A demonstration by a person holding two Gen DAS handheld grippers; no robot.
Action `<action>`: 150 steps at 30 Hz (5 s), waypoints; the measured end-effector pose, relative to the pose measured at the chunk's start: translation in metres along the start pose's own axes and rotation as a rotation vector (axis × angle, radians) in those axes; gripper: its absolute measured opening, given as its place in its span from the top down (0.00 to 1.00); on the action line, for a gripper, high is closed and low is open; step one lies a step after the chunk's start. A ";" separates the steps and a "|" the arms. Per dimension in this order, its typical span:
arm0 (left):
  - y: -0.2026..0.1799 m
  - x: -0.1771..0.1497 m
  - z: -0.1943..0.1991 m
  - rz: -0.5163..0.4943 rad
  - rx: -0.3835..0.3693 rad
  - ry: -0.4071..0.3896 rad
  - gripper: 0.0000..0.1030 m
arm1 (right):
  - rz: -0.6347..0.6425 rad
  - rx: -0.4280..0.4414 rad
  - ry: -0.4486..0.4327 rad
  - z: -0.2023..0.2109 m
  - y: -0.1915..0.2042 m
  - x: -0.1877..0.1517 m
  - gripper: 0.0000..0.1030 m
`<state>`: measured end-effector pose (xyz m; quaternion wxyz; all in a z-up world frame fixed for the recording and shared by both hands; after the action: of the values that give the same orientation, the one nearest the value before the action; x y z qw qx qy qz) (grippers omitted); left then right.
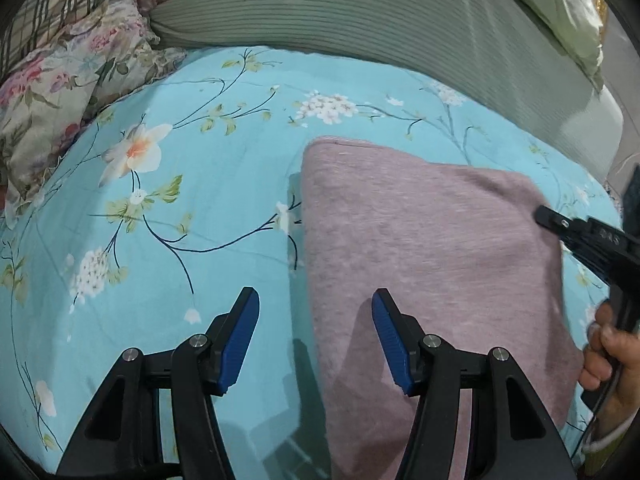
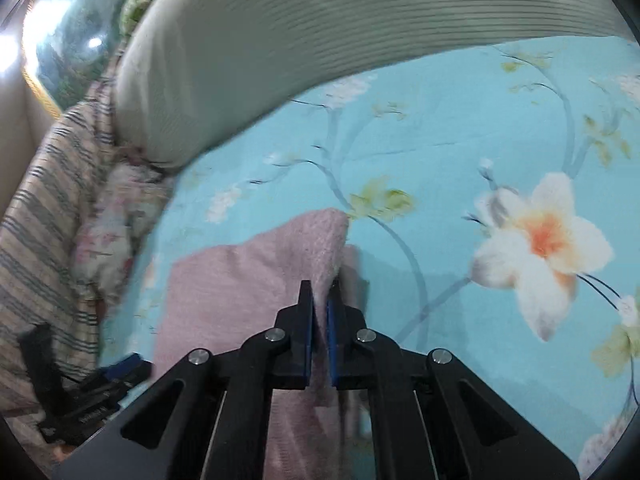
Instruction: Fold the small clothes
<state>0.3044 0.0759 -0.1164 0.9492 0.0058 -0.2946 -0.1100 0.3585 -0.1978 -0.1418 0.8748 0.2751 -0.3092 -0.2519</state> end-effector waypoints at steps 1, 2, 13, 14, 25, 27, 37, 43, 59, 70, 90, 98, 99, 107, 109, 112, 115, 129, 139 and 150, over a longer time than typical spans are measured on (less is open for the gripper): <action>0.000 -0.001 -0.005 -0.001 0.004 0.010 0.42 | -0.018 -0.021 0.027 -0.010 -0.011 -0.005 0.93; 0.001 -0.002 -0.011 -0.004 0.011 0.019 0.41 | -0.034 -0.017 0.038 -0.014 -0.015 -0.006 0.93; 0.007 -0.004 -0.004 -0.013 0.043 0.017 0.40 | -0.034 0.026 -0.011 0.047 0.002 -0.020 0.84; 0.005 -0.006 0.001 -0.016 0.042 0.013 0.40 | -0.027 0.033 -0.006 0.052 0.005 -0.026 0.81; -0.020 -0.052 0.049 -0.032 0.013 -0.007 0.23 | 0.086 0.030 0.021 0.100 0.023 -0.094 0.63; -0.024 -0.061 0.055 -0.048 0.021 -0.002 0.22 | 0.102 0.025 0.027 0.105 0.024 -0.102 0.54; -0.027 -0.102 0.078 -0.087 0.056 0.030 0.21 | 0.240 -0.042 0.051 0.129 0.024 -0.151 0.27; -0.035 -0.140 0.093 -0.124 0.059 0.054 0.20 | 0.306 -0.078 0.069 0.140 0.018 -0.179 0.16; -0.055 -0.141 0.149 -0.211 0.103 -0.076 0.16 | 0.383 -0.074 0.084 0.165 0.016 -0.215 0.03; -0.048 -0.125 0.176 -0.221 0.170 -0.108 0.11 | 0.404 -0.044 0.052 0.183 0.031 -0.207 0.01; -0.059 -0.126 0.175 -0.258 0.153 -0.067 0.08 | 0.413 -0.033 0.072 0.184 0.044 -0.213 0.01; -0.052 -0.121 0.162 -0.245 0.155 -0.045 0.08 | 0.413 -0.042 0.092 0.173 0.044 -0.210 0.01; -0.051 -0.120 0.160 -0.244 0.156 -0.042 0.08 | 0.411 -0.043 0.095 0.171 0.044 -0.209 0.01; -0.053 -0.109 0.151 -0.250 0.146 -0.039 0.08 | 0.398 -0.043 0.105 0.162 0.044 -0.198 0.01; -0.054 -0.106 0.151 -0.251 0.144 -0.044 0.08 | 0.395 -0.043 0.104 0.161 0.044 -0.196 0.01; -0.056 -0.103 0.151 -0.247 0.137 -0.049 0.08 | 0.395 -0.044 0.109 0.160 0.043 -0.196 0.01; -0.056 -0.103 0.149 -0.246 0.140 -0.045 0.08 | 0.389 -0.046 0.117 0.156 0.041 -0.196 0.01; -0.063 -0.105 0.139 -0.256 0.135 -0.023 0.08 | 0.371 -0.052 0.124 0.153 0.033 -0.194 0.01; -0.064 -0.104 0.139 -0.254 0.130 -0.022 0.08 | 0.377 -0.046 0.123 0.155 0.034 -0.191 0.01; -0.068 -0.104 0.143 -0.249 0.132 -0.030 0.08 | 0.378 -0.047 0.123 0.156 0.035 -0.193 0.01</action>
<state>0.1267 0.0395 -0.0617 0.9213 0.1028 -0.3125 -0.2075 0.1304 -0.1053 -0.0950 0.9299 0.2063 -0.2956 -0.0730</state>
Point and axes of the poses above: each gripper's, at about its wrist camera, not at the fingertips, and z roughly against the way its jaws point, y to its left, x to its top, the point moved 10 cm from there along -z, roughly the way its jaws point, and after that the axes turned 15 degrees about -z, right-handed, at the moved point
